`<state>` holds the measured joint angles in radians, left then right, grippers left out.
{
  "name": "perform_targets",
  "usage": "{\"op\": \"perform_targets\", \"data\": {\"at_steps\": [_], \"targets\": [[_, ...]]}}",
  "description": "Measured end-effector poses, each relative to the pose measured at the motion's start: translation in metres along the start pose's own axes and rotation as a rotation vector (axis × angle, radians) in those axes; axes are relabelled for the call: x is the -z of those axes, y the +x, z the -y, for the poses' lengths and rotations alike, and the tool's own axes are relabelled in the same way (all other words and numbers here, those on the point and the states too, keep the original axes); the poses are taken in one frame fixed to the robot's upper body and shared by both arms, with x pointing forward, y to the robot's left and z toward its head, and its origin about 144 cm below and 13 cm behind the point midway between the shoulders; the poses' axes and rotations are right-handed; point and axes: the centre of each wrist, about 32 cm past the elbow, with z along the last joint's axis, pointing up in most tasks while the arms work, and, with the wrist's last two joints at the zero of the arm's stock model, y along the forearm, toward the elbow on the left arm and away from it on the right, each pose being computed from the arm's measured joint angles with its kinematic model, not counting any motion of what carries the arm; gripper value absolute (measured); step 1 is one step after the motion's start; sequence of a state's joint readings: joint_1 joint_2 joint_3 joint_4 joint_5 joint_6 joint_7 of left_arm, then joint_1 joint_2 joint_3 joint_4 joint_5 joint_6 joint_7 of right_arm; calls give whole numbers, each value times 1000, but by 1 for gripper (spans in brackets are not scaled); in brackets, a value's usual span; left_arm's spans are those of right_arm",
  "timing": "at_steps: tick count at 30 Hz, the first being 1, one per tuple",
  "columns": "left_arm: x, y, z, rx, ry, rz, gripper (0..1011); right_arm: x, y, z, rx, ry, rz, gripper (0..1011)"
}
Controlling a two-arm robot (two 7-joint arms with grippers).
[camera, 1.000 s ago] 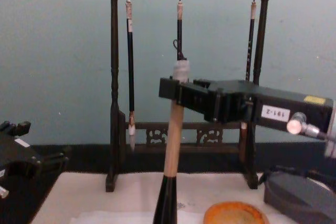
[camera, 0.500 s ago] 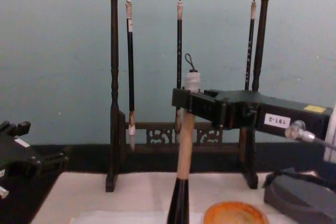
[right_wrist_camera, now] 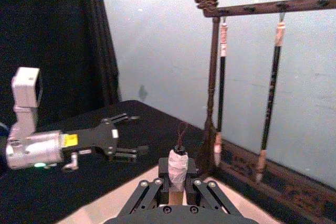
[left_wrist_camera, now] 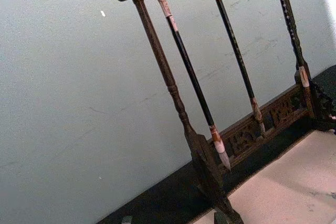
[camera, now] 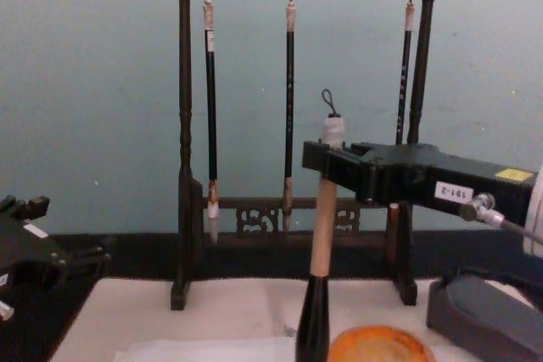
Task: Pick up the brush from the inkstone, write on the paper, then place the brush back to its original position.
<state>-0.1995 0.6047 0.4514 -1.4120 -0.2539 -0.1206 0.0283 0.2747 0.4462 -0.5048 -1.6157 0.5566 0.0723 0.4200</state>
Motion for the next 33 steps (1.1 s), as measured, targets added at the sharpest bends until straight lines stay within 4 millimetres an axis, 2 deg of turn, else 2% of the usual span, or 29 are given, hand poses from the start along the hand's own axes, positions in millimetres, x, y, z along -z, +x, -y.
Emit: {"op": "perform_targets", "data": {"at_steps": [13,33], "targets": [[0,0,0,0,0,0,1010,1,0,1,37,16,48,166],[0,0,0,0,0,0,1010,-10,-5,5,-7,59,6,167]]}}
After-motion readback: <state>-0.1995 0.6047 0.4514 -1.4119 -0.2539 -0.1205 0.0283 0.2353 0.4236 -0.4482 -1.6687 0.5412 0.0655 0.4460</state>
